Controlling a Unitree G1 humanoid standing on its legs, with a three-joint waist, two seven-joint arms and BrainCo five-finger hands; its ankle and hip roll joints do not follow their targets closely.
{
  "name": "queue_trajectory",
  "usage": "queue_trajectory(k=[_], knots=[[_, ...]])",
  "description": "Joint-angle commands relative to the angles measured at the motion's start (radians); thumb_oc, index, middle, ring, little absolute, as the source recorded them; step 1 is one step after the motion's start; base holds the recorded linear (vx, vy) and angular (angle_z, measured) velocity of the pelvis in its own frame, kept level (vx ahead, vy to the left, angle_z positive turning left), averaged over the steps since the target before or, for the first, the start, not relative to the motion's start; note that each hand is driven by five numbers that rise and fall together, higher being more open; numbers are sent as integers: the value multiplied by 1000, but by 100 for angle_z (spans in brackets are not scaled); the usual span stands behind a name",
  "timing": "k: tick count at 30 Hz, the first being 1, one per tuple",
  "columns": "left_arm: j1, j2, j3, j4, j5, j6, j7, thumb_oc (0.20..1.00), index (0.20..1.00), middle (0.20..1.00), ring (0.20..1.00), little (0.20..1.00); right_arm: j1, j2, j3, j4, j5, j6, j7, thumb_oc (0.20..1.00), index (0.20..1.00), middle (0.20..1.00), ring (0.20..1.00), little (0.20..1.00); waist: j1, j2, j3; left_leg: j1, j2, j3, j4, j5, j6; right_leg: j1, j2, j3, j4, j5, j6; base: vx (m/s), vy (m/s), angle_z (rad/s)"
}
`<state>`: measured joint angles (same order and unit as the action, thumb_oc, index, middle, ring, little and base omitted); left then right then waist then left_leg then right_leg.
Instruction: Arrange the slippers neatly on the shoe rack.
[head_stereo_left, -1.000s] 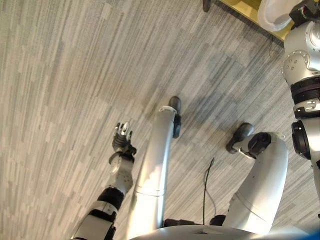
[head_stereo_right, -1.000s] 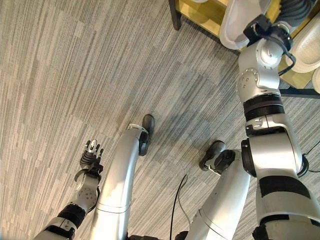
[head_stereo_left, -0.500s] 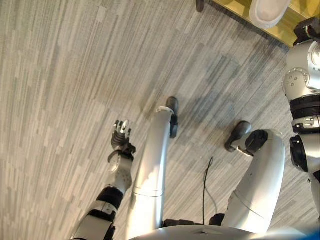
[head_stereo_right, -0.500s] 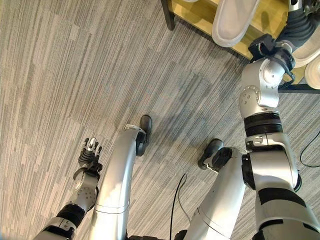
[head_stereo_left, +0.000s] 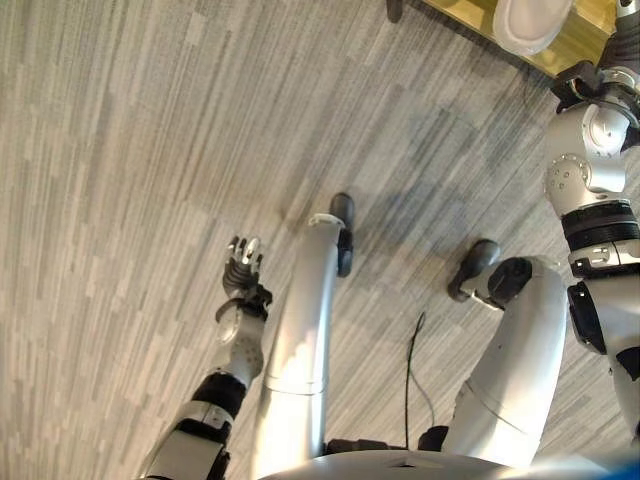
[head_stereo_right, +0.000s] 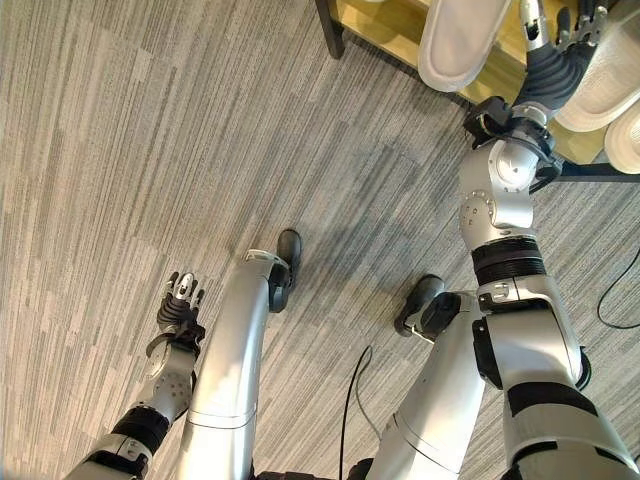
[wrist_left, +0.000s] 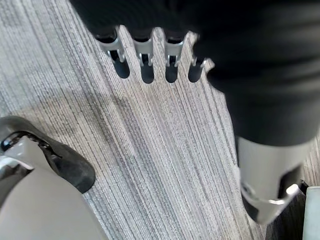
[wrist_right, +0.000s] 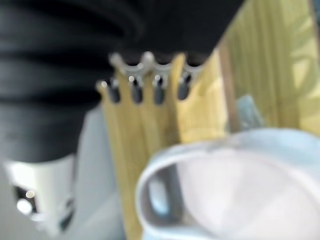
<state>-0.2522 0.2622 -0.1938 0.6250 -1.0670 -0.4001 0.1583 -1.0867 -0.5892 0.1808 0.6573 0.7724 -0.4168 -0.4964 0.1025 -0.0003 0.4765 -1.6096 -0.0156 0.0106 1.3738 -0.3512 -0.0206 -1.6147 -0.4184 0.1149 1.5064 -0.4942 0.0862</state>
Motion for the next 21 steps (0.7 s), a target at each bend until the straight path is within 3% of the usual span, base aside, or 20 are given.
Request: queue_trajectory(k=[1, 21], knots=[[35, 40, 28, 23, 40, -18, -3, 1000, 1000, 1000, 1000, 1000, -82, 18, 37, 0, -6, -11, 34, 1000, 1000, 1000, 1000, 1000, -4, 11, 3, 40, 8, -117, -165, 79, -82, 60, 18, 61, -27, 98, 15, 0, 0, 0], [37, 85, -18, 44, 109, -40, -2, 1000, 1000, 1000, 1000, 1000, -319, 21, 101, 263, 57, 6, 28, 1000, 1000, 1000, 1000, 1000, 31, 27, -11, 40, -4, -117, -225, 112, -90, 62, 8, 54, -71, 109, 25, 0, 0, 0]])
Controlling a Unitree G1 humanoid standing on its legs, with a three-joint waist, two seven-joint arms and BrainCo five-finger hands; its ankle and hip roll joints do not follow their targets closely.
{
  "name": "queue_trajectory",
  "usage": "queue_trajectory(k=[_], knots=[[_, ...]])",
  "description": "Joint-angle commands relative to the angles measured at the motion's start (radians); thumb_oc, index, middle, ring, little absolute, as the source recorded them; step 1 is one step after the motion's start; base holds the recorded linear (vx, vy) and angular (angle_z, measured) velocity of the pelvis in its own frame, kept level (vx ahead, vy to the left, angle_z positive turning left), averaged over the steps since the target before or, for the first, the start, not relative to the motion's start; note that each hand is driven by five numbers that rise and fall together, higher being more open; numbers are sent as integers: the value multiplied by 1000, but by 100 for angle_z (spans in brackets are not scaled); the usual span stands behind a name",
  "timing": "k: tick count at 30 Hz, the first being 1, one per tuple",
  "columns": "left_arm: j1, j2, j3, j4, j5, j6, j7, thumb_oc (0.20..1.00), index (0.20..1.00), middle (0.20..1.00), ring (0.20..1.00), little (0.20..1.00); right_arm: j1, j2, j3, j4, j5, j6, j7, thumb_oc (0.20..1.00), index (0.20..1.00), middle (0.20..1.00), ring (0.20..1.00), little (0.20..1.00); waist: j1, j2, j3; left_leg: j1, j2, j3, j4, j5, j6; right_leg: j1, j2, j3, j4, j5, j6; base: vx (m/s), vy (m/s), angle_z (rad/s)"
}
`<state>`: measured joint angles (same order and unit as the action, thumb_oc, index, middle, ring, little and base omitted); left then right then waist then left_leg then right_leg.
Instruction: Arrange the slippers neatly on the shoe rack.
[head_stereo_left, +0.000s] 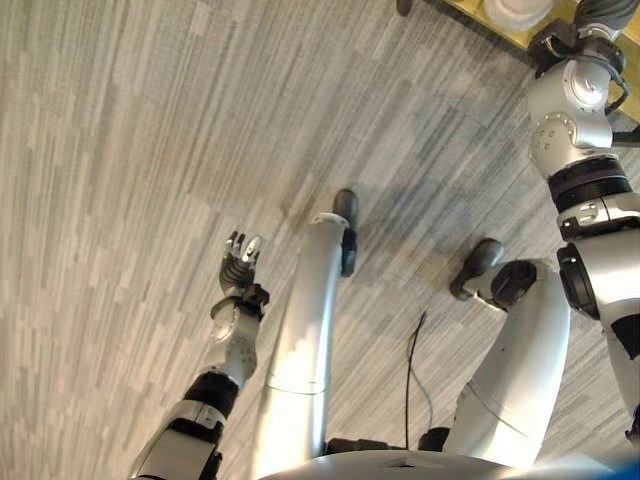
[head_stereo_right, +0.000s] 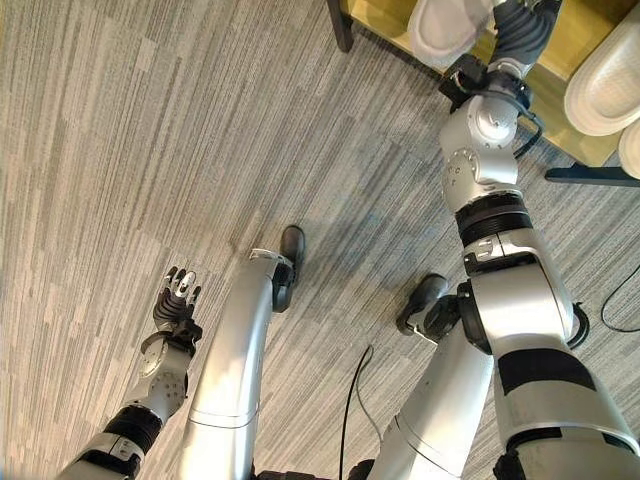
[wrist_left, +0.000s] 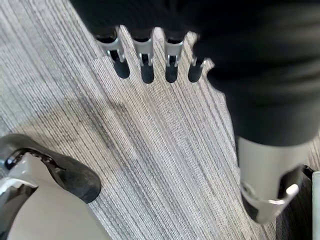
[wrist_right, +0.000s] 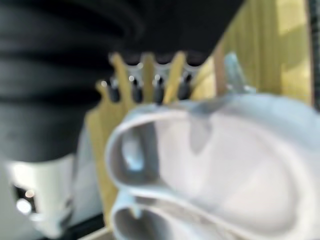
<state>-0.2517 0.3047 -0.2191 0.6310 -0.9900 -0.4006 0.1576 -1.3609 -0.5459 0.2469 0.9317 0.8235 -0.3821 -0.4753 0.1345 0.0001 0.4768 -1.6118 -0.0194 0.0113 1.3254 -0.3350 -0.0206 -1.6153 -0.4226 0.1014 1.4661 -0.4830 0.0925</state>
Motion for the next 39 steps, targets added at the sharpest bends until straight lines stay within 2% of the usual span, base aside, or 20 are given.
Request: queue_trajectory(k=[1, 15, 18, 21, 24, 26, 29, 30, 34, 35, 36, 39], knots=[[38, 45, 7, 41, 33, -41, -1, 1000, 1000, 1000, 1000, 1000, -53, -27, 38, -1, 4, -29, 4, 1000, 1000, 1000, 1000, 1000, 2, 27, -14, 42, -2, -118, -175, 95, -90, 63, 13, 68, -28, 97, 20, 0, 0, 0], [51, 39, 21, 49, 42, -51, -1, 1000, 1000, 1000, 1000, 1000, 8, -92, 7, -41, -11, -53, -1, 1000, 1000, 1000, 1000, 1000, -3, 23, -25, 42, 1, -114, -156, 89, -90, 63, 19, 73, -8, 88, 18, 3, 4, 1], [66, 15, 37, 36, 30, -48, -4, 1000, 1000, 1000, 1000, 1000, 130, -91, -41, -160, -42, -64, -1, 1000, 1000, 1000, 1000, 1000, -17, 16, -31, 42, 0, -118, -148, 94, -88, 68, 30, 66, 2, 93, 15, -34, 11, -1], [65, -6, 68, 36, 24, -44, -11, 1000, 1000, 1000, 1000, 1000, 294, -73, -76, -300, -78, -62, 49, 1000, 1000, 1000, 1000, 1000, -38, 3, -51, 42, 6, -125, -162, 105, -87, 84, 40, 44, -21, 99, 16, -60, -6, -3], [45, -19, 93, 37, 19, -43, -18, 1000, 1000, 1000, 1000, 1000, 428, -45, -97, -398, -95, -58, 97, 1000, 1000, 1000, 1000, 1000, -55, -8, -86, 42, 14, -137, -212, 136, -96, 108, 47, 8, -81, 107, 18, -98, -4, -7], [27, -32, 105, 40, 24, -42, -25, 1000, 1000, 1000, 1000, 1000, 534, 5, -117, -458, -116, -60, 121, 1000, 1000, 1000, 1000, 1000, -68, -15, -124, 42, 19, -152, -273, 166, -100, 130, 48, -24, -142, 110, 20, -115, -7, -8], [19, -35, 110, 47, 26, -46, -29, 1000, 1000, 1000, 1000, 1000, 597, 38, -133, -488, -144, -56, 131, 1000, 1000, 1000, 1000, 1000, -76, -16, -158, 42, 10, -163, -316, 193, -102, 142, 54, -52, -189, 117, 17, -95, -3, -3], [10, -44, 118, 54, 31, -45, -37, 1000, 1000, 1000, 1000, 1000, 677, 91, -139, -510, -150, -51, 154, 1000, 1000, 1000, 1000, 1000, -84, -21, -181, 63, 12, -170, -370, 222, -109, 178, 56, -78, -250, 128, 15, -119, -22, -1], [16, -54, 126, 54, 37, -39, -50, 1000, 1000, 1000, 1000, 1000, 769, 144, -133, -491, -164, -35, 182, 1000, 1000, 1000, 1000, 1000, -87, -31, -187, 148, 24, -180, -480, 264, -118, 269, 64, -111, -345, 145, 15, -128, -21, -3], [25, -63, 129, 63, 46, -35, -60, 1000, 1000, 1000, 1000, 1000, 845, 188, -116, -453, -186, -15, 202, 1000, 1000, 1000, 1000, 1000, -90, -39, -198, 237, 45, -186, -579, 302, -123, 354, 69, -141, -431, 169, 19, -88, -11, 4], [26, -63, 129, 63, 46, -36, -60, 1000, 1000, 1000, 1000, 1000, 846, 188, -116, -453, -186, -15, 202, 1000, 1000, 1000, 1000, 1000, -90, -38, -195, 243, 46, -187, -583, 304, -123, 359, 69, -143, -435, 171, 19, -103, -29, 3], [41, -72, 145, 98, 52, -25, -73, 1000, 1000, 1000, 1000, 1000, 952, 247, -90, -409, -237, 12, 222, 1000, 1000, 1000, 1000, 1000, -93, -51, -218, 368, 70, -194, -712, 340, -130, 483, 80, -182, -541, 199, 31, -103, -20, -1]])
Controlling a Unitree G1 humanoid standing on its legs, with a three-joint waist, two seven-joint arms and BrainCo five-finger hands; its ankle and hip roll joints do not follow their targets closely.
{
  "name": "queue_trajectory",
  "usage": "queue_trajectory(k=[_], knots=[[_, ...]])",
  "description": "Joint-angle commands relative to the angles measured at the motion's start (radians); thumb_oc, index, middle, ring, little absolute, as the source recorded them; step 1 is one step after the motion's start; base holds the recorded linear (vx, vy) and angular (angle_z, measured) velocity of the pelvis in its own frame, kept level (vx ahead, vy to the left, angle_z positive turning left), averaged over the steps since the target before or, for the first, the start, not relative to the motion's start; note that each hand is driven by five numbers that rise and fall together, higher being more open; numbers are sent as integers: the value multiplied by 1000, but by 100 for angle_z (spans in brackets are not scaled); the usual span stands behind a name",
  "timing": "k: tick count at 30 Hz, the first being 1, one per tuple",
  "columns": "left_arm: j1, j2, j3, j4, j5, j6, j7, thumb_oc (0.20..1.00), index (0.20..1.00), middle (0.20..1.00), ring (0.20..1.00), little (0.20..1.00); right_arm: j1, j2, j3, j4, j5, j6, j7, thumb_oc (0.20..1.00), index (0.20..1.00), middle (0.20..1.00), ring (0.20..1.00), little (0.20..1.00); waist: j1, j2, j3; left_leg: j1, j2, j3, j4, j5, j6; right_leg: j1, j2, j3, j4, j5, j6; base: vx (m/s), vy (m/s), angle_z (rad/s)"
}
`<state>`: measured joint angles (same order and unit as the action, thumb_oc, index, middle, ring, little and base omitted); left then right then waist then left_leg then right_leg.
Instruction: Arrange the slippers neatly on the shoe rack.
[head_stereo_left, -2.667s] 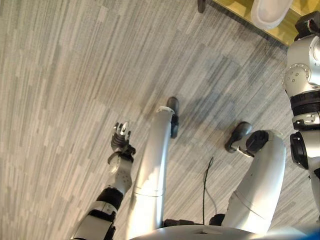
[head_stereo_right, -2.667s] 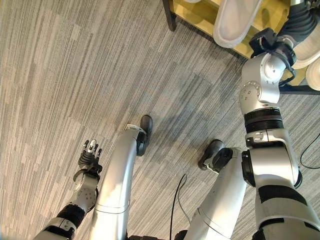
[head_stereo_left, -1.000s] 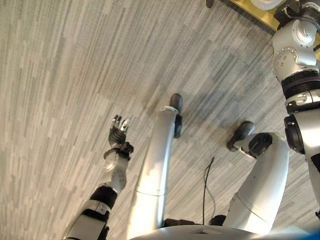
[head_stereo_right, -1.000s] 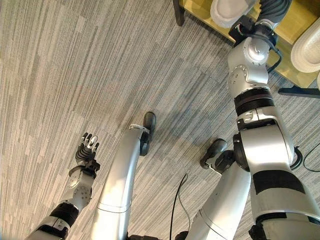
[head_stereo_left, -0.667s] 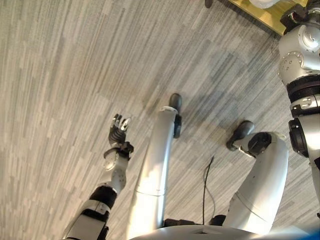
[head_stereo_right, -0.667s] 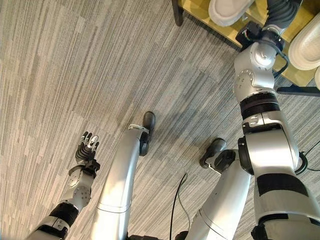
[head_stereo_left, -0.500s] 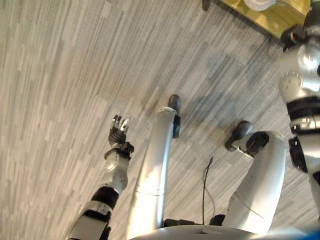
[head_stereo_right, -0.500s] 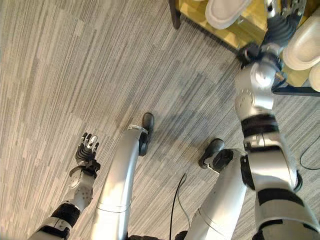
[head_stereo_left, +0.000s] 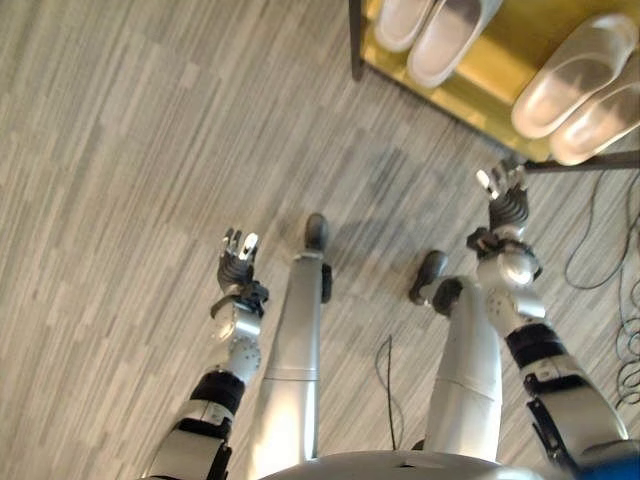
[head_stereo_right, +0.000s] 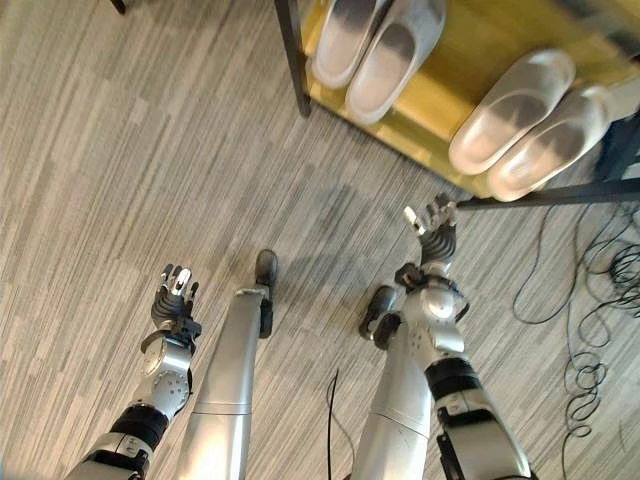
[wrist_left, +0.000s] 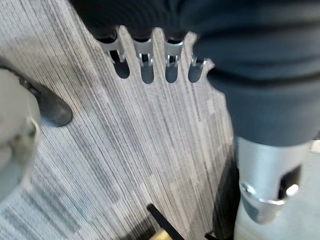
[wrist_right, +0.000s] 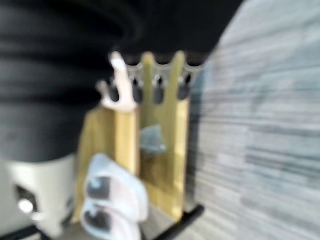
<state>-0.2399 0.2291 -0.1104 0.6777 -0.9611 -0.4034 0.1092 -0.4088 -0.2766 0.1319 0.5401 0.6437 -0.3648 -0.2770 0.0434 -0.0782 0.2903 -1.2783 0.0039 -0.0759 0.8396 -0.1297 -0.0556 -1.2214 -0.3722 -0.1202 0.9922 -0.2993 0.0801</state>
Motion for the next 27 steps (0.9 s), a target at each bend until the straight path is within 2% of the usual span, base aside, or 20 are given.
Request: queue_trajectory(k=[1, 5, 6, 7, 9, 12, 13, 14, 15, 17, 19, 23, 26, 27], knots=[[37, 4, 38, 57, 29, -21, -26, 1000, 1000, 1000, 1000, 1000, 27, -13, 30, -5, -65, 1, 24, 1000, 1000, 1000, 1000, 1000, -2, 26, -36, 69, 53, -107, -260, 148, -98, 128, 31, 24, -101, 26, 49, -78, 2, -3], [57, 17, 52, 80, 57, -16, -40, 1000, 1000, 1000, 1000, 1000, 120, 13, 37, -3, -89, 21, 47, 1000, 1000, 1000, 1000, 1000, -6, 21, -57, 223, 72, -100, -387, 181, -101, 281, 52, -27, -223, 61, 67, -27, -2, -2], [58, 17, 51, 80, 57, -16, -40, 1000, 1000, 1000, 1000, 1000, 122, 13, 37, -4, -89, 22, 47, 1000, 1000, 1000, 1000, 1000, -5, 22, -55, 228, 72, -100, -391, 183, -101, 287, 53, -29, -227, 62, 67, 0, 0, 0], [68, 27, 38, 85, 95, -11, -44, 1000, 1000, 1000, 1000, 1000, 152, 13, 46, -2, -108, 29, 61, 1000, 1000, 1000, 1000, 1000, -7, 24, -70, 302, 77, -95, -443, 193, -100, 361, 56, -40, -281, 73, 72, 0, 0, 0], [76, 36, 25, 79, 122, -10, -44, 1000, 1000, 1000, 1000, 1000, 167, 16, 49, 2, -111, 34, 65, 1000, 1000, 1000, 1000, 1000, -6, 24, -71, 337, 80, -92, -463, 202, -104, 409, 56, -52, -316, 83, 74, 38, -9, -6], [94, 67, -34, 82, 242, 1, -54, 1000, 1000, 1000, 1000, 1000, 214, 20, 56, 48, -136, 50, 88, 1000, 1000, 1000, 1000, 1000, -7, 33, -92, 494, 93, -79, -569, 229, -109, 562, 66, -71, -420, 113, 86, 66, -9, 0], [94, 67, -34, 82, 242, 1, -53, 1000, 1000, 1000, 1000, 1000, 214, 20, 56, 48, -136, 50, 88, 1000, 1000, 1000, 1000, 1000, -7, 33, -91, 495, 93, -79, -570, 229, -109, 563, 66, -71, -420, 113, 86, -17, 30, 2], [102, 73, -59, 72, 282, 9, -60, 1000, 1000, 1000, 1000, 1000, 235, 22, 54, 78, -144, 60, 97, 1000, 1000, 1000, 1000, 1000, -5, 45, -97, 548, 104, -76, -618, 272, -106, 616, 73, -83, -472, 158, 85, -13, 20, -5], [105, 79, -79, 61, 313, 8, -63, 1000, 1000, 1000, 1000, 1000, 249, 20, 57, 101, -154, 65, 105, 1000, 1000, 1000, 1000, 1000, -8, 49, -102, 585, 110, -72, -643, 281, -107, 651, 76, -85, -496, 165, 88, 16, 17, -7], [107, 82, -99, 56, 340, 11, -71, 1000, 1000, 1000, 1000, 1000, 260, 17, 62, 131, -177, 73, 109, 1000, 1000, 1000, 1000, 1000, -10, 53, -104, 622, 112, -68, -663, 286, -108, 687, 81, -89, -515, 171, 90, 59, -19, -5], [114, 100, -152, 0, 408, 16, -96, 1000, 1000, 1000, 1000, 1000, 305, 12, 64, 189, -239, 95, 124, 1000, 1000, 1000, 1000, 1000, -21, 64, -118, 710, 121, -60, -701, 289, -109, 777, 85, -92, -559, 180, 95, 119, -49, -7], [132, 127, -203, -82, 464, 19, -127, 1000, 1000, 1000, 1000, 1000, 357, 8, 56, 269, -282, 111, 149, 1000, 1000, 1000, 1000, 1000, -27, 79, -131, 808, 129, -53, -733, 280, -106, 874, 97, -95, -610, 192, 101, 103, -48, -8], [159, 162, -258, -161, 541, 26, -160, 1000, 1000, 1000, 1000, 1000, 427, -1, 58, 326, -373, 129, 167, 1000, 1000, 1000, 1000, 1000, -43, 89, -153, 931, 147, -31, -777, 267, -110, 979, 102, -86, -658, 194, 113, 144, -76, -12], [159, 161, -258, -161, 541, 26, -160, 1000, 1000, 1000, 1000, 1000, 427, -1, 57, 326, -374, 130, 167, 1000, 1000, 1000, 1000, 1000, -43, 91, -154, 930, 149, -31, -779, 270, -109, 979, 104, -87, -663, 199, 113, 76, -52, -17]])
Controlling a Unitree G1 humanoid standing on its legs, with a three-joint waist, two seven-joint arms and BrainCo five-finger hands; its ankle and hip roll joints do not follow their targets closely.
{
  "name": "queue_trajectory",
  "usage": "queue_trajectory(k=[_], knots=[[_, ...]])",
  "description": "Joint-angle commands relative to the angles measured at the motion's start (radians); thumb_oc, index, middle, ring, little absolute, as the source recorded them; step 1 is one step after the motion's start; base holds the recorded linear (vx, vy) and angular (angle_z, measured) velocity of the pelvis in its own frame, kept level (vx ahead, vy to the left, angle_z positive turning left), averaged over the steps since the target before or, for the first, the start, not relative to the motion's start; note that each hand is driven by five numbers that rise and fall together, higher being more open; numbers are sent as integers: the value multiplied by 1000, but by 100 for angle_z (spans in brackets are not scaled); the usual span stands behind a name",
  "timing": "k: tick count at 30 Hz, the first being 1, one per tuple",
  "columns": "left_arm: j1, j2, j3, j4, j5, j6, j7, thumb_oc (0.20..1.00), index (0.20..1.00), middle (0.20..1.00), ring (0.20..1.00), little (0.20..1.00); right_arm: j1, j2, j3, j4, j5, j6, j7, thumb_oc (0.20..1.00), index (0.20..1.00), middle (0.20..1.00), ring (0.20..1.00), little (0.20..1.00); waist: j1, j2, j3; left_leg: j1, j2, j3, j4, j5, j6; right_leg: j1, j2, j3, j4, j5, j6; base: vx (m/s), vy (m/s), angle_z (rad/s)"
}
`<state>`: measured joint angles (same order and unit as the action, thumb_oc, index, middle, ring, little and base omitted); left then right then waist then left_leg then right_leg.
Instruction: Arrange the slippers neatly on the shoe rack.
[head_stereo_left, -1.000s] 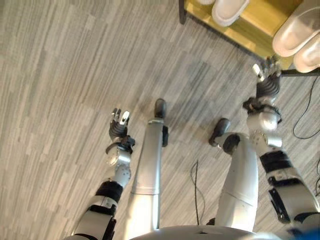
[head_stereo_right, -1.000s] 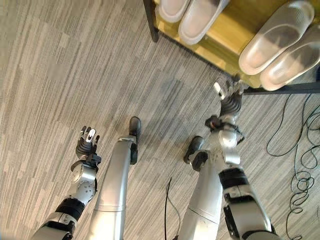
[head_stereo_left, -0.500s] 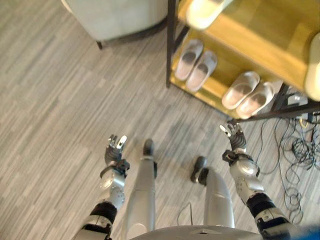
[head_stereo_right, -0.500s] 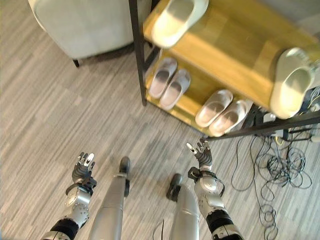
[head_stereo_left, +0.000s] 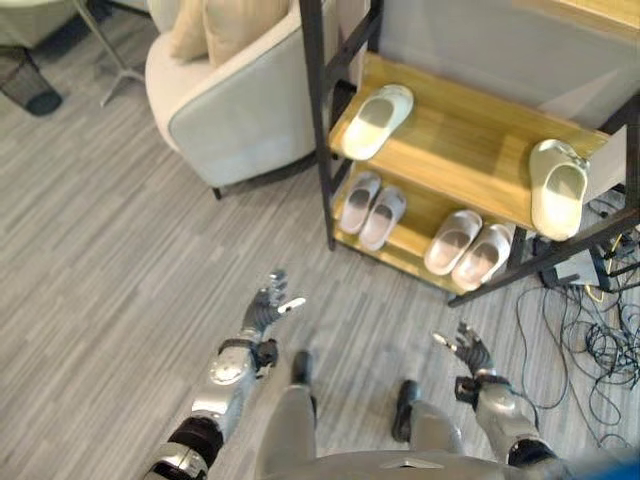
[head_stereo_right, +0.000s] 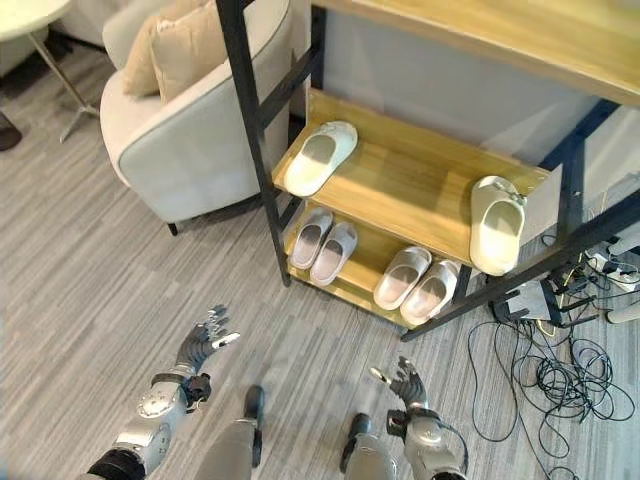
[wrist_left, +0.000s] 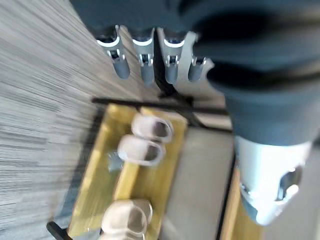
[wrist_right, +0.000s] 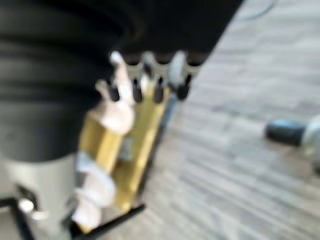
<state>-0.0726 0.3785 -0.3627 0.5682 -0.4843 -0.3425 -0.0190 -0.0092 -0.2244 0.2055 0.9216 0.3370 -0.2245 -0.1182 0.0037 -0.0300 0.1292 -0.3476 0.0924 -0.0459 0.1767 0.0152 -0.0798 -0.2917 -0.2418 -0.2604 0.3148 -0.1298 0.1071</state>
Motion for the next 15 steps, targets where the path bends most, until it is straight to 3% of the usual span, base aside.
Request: queue_trajectory(k=[1, 8, 15], knots=[[-2, 13, -13, -64, 76, -31, -36, 1000, 1000, 1000, 1000, 1000, 42, -57, -18, -41, -92, -3, 7, 1000, 1000, 1000, 1000, 1000, -7, 47, 0, 26, 66, -57, -128, 125, -87, 69, -24, 55, 4, 33, 89, 63, -52, -15], [51, -36, 9, -24, 109, 1, -23, 1000, 1000, 1000, 1000, 1000, 105, -56, -51, 15, -126, 19, 21, 1000, 1000, 1000, 1000, 1000, -31, 64, -46, 207, 105, -12, -191, 113, -90, 200, 21, 96, -70, 30, 83, 88, -129, -25], [95, -98, 42, 82, 125, 24, 8, 1000, 1000, 1000, 1000, 1000, 142, -71, -65, 25, -140, 15, 8, 1000, 1000, 1000, 1000, 1000, -37, 84, -57, 271, 145, -9, -213, 159, -106, 275, 82, 101, -114, 1, 48, -2, -161, -13]])
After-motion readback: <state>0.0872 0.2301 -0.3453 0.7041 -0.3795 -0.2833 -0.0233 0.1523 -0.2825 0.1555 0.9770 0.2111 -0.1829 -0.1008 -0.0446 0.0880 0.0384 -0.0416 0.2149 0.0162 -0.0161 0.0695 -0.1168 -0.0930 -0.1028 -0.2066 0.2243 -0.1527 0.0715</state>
